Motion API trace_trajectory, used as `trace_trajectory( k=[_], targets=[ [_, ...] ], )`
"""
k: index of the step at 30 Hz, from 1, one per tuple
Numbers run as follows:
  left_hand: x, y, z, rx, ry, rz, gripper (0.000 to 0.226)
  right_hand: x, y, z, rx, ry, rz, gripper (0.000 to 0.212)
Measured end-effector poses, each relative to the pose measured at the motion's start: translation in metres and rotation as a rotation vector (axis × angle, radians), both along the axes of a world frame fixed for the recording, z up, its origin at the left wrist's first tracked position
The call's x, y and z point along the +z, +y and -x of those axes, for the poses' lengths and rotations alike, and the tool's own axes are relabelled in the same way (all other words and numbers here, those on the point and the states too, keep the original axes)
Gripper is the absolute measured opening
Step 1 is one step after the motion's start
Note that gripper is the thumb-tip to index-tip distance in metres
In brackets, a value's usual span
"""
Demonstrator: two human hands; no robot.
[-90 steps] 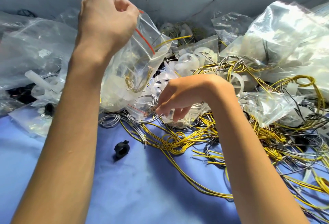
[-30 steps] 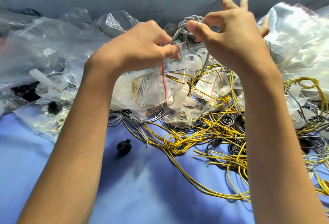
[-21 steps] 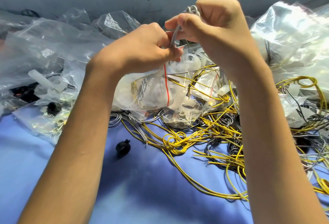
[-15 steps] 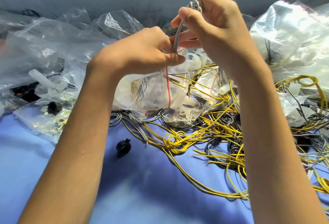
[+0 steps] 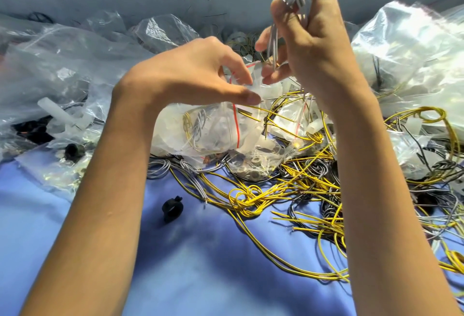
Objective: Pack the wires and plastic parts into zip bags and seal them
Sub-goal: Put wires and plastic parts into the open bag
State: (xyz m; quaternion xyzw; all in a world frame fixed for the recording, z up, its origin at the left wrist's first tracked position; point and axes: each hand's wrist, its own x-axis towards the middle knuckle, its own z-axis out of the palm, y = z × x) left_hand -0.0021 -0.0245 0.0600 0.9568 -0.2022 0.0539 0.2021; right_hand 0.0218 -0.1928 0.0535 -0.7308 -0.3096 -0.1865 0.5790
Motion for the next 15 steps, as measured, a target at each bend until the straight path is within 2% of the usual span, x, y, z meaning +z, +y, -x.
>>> trace_trajectory(
  k=[2, 3, 5, 8, 15],
  targets=[
    [-0.0003, -0.0002, -0.0017, 0.022, -0.048, -0.027, 0.012, -0.0018, -0.0028, -0.0037, -0.001, 0.025, 0.048, 0.018],
    [-0.0004, -0.0001, -0.0022, 0.028, -0.062, -0.024, 0.010, -0.0029, -0.0042, -0.0055, -0.004, 0.047, 0.104, 0.017],
    [-0.0013, 0.0010, -0.0030, 0.061, -0.064, -0.003, 0.022, -0.0063, -0.0067, -0.0084, -0.027, 0.090, 0.272, 0.016],
    [-0.0022, 0.0016, -0.0043, 0.113, -0.087, 0.049, 0.024, -0.0099, -0.0086, -0.0092, -0.044, 0.110, 0.476, 0.018],
    [-0.0006, 0.0012, -0.0066, 0.140, -0.145, 0.139, 0.026, -0.0102, -0.0108, -0.0098, -0.032, 0.196, 0.558, 0.020]
  ],
)
